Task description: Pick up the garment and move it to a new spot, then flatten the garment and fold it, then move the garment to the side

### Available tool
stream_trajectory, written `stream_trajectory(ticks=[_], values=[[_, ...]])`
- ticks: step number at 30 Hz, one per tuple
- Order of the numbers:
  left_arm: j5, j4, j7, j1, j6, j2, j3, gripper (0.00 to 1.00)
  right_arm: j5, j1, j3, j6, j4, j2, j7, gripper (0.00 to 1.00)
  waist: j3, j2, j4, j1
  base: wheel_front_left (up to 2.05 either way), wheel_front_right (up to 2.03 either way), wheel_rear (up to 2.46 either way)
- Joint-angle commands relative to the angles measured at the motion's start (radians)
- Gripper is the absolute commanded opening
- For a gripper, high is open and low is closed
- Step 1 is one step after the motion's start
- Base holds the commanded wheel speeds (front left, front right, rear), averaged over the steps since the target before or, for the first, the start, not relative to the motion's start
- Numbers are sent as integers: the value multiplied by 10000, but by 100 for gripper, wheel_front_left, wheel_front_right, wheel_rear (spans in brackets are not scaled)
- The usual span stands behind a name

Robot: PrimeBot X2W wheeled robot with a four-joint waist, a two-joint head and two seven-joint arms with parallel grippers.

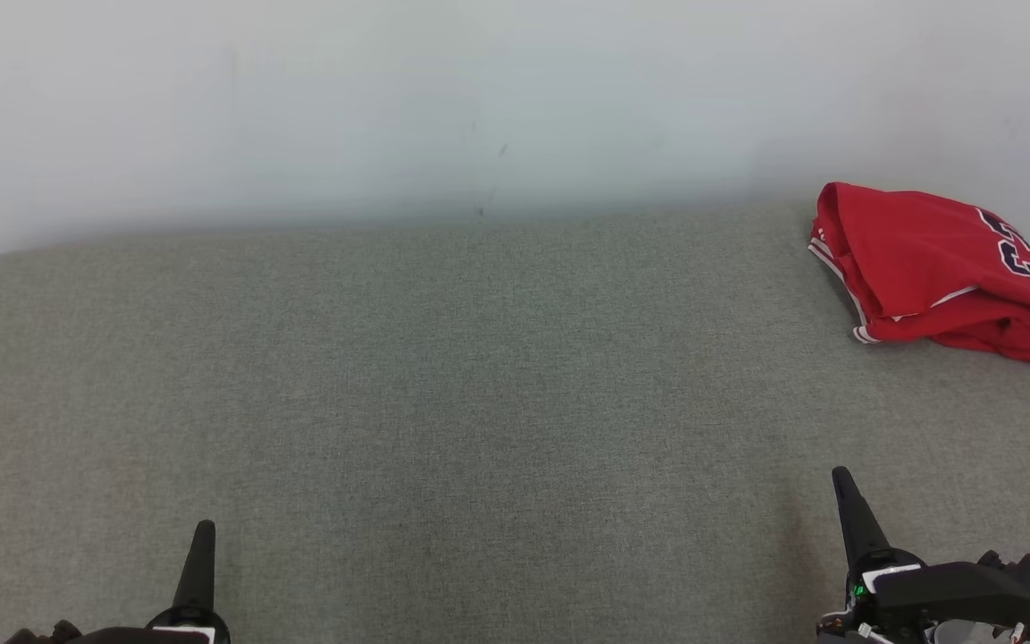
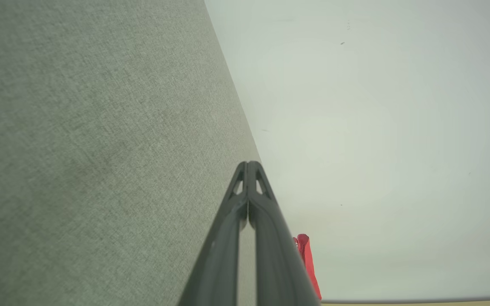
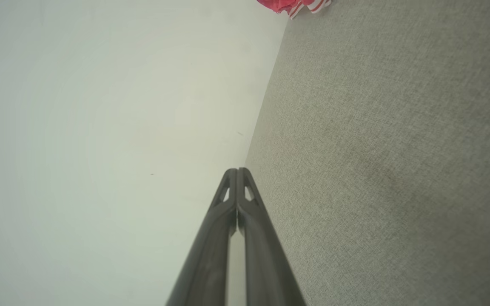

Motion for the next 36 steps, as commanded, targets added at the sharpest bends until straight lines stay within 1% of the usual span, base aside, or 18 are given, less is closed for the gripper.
stream_trajectory(ticks=[1, 20, 36], values=[[-289, -72, 63, -192, -26, 31, 31, 0, 280, -105, -48, -15, -72, -28, 74, 0, -1, 0, -5, 1, 0, 0, 0], [-1827, -67, 441, -384, -126, 31, 141, 0, 1827, -256, -228, -18, -89, -2, 491, 0, -19, 0, -69, 1, 0, 0, 0], [-2872, -59, 723, -509, -200, 30, 217, 0, 2897, -350, -363, -21, -94, 19, 770, 0, -34, 0, -121, 1, 0, 0, 0]])
